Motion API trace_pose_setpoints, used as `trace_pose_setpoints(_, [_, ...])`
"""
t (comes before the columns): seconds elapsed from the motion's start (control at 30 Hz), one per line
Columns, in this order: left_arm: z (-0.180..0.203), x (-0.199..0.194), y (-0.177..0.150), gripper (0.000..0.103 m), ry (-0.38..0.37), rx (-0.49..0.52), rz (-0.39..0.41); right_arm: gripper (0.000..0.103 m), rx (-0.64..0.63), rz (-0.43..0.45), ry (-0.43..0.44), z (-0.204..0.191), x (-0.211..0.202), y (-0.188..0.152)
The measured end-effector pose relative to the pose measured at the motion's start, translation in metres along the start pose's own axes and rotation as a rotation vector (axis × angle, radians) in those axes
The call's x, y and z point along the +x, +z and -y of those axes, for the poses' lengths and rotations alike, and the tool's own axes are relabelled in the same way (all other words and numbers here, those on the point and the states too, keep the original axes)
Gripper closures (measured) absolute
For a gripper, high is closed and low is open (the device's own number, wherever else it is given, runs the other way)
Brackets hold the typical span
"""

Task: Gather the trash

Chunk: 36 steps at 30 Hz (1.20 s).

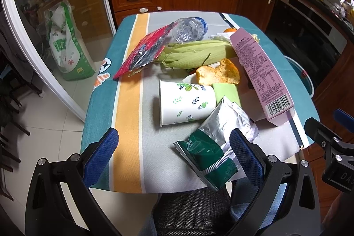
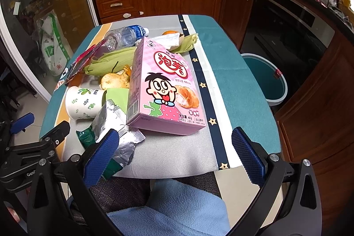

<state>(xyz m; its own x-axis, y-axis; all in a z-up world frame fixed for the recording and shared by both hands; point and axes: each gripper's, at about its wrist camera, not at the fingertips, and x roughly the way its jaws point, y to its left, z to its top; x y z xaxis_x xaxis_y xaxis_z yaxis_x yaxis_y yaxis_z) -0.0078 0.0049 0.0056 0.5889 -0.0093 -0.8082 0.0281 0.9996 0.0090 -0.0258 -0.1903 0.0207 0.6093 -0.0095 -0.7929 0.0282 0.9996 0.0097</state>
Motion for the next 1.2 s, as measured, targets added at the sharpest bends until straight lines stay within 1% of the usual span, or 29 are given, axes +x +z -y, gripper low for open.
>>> trace_pose_setpoints(0.6, [-0.003,0.008,-0.002,0.003,-0.005,-0.006,-0.012,0.005,-0.018,-0.018,-0.003,-0.007,0.007,-0.001])
trace_pose_setpoints(0.73, [-0.009,0.013,0.000,0.003,0.015,0.003,-0.007,0.005,-0.039,-0.026,-0.008,-0.011,0.011,0.002])
trace_pose_setpoints(0.8, [-0.018,0.019,0.000,0.003,0.027,0.003,-0.012,0.005,-0.062,-0.027,-0.018,-0.015,0.014,0.004])
trace_pose_setpoints(0.9, [-0.032,0.026,-0.001,0.003,0.019,-0.013,-0.034,0.005,-0.115,-0.027,-0.049,-0.026,0.020,0.010])
trace_pose_setpoints(1.03, [-0.047,0.033,-0.004,0.003,0.010,-0.028,-0.049,0.005,-0.221,-0.020,-0.105,-0.052,0.031,0.022])
trace_pose_setpoints(1.1, [-0.050,0.036,-0.006,0.003,0.002,-0.028,-0.056,0.005,-0.253,-0.023,-0.125,-0.062,0.038,0.028])
trace_pose_setpoints(1.2, [-0.051,0.042,-0.009,0.003,-0.031,-0.017,-0.073,0.005,-0.295,-0.051,-0.156,-0.076,0.055,0.038])
